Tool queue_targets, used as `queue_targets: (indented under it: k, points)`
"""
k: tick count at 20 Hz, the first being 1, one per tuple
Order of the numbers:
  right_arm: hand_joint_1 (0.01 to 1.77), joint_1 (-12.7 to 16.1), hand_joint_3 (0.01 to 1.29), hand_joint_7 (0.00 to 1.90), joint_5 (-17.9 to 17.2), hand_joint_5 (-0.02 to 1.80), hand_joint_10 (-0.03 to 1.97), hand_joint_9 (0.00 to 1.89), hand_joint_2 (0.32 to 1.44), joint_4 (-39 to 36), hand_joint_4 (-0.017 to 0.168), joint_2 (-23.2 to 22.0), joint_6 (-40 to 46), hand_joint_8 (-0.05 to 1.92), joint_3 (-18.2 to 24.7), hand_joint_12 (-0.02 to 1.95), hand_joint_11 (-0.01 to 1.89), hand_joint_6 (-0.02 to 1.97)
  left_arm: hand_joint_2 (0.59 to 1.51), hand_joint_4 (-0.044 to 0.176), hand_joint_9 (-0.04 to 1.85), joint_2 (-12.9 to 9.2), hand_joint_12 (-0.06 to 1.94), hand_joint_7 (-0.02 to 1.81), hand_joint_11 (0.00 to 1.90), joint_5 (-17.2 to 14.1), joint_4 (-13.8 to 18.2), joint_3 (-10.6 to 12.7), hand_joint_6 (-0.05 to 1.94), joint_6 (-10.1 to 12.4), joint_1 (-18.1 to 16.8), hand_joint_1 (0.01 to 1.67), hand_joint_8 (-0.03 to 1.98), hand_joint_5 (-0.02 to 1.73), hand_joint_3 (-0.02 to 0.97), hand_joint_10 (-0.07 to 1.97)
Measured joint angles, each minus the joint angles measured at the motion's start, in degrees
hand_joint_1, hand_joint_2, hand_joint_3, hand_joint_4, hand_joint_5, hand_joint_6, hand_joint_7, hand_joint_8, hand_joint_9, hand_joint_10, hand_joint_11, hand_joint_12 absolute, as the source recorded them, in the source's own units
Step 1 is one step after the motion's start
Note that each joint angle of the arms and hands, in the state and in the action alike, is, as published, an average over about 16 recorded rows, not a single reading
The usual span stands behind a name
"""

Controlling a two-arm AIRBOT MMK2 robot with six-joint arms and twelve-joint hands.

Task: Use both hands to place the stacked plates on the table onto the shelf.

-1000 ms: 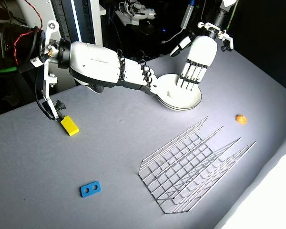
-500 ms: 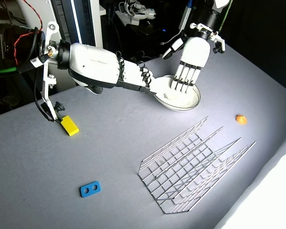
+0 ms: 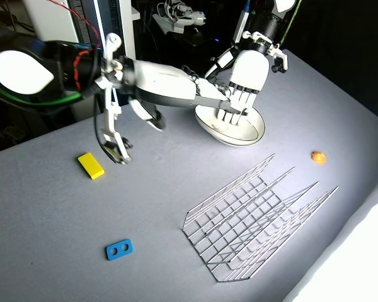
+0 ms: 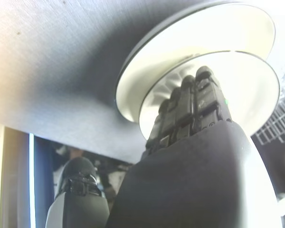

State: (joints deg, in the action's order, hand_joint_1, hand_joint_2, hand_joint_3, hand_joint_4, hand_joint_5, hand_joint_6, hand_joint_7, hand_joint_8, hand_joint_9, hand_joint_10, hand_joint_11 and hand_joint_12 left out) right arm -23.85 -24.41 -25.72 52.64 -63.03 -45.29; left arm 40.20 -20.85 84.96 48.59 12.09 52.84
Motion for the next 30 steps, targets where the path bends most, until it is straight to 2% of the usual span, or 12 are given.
queue_targets:
  k: [9,18,24,30]
  points:
    - [1.17,2.8,0.02,0.06,6.2,0.08,0.0,0.04,0.89,0.2,0.007,9.9,-3.7,0.01,-5.1,0.31,0.01,0.02,1.086,-0.01,0.01,0.7,0.01,0.0,0.01,2.2,-2.6,-1.4,-0.03,0.0,-0.6,0.02,-0.01,-0.01,-0.001,0.01]
    - [1.15,2.8,0.02,0.17,8.5,0.19,0.0,0.12,0.92,0.2,0.007,17.9,-5.8,0.01,-10.6,0.58,0.01,0.02,1.086,-0.01,0.01,1.0,0.01,0.0,0.01,3.5,-4.2,-2.0,-0.03,0.0,-0.7,0.02,-0.01,-0.01,-0.001,0.01]
    - [1.09,2.7,0.02,0.38,9.1,0.38,0.04,0.31,0.94,0.2,0.007,21.6,-7.0,0.02,-13.8,0.93,0.05,0.02,1.087,-0.01,0.01,1.1,0.01,0.0,0.01,3.7,-4.5,-2.0,-0.03,0.0,-0.9,0.02,-0.01,-0.01,-0.002,0.01]
    - [1.03,2.3,0.02,0.6,8.6,0.58,0.08,0.56,0.97,0.0,0.003,23.7,-8.4,0.01,-15.9,1.13,0.17,0.01,1.089,-0.01,0.01,1.1,0.01,0.0,0.01,3.8,-5.5,-1.9,-0.03,0.0,-1.1,0.02,-0.01,-0.01,-0.001,0.01]
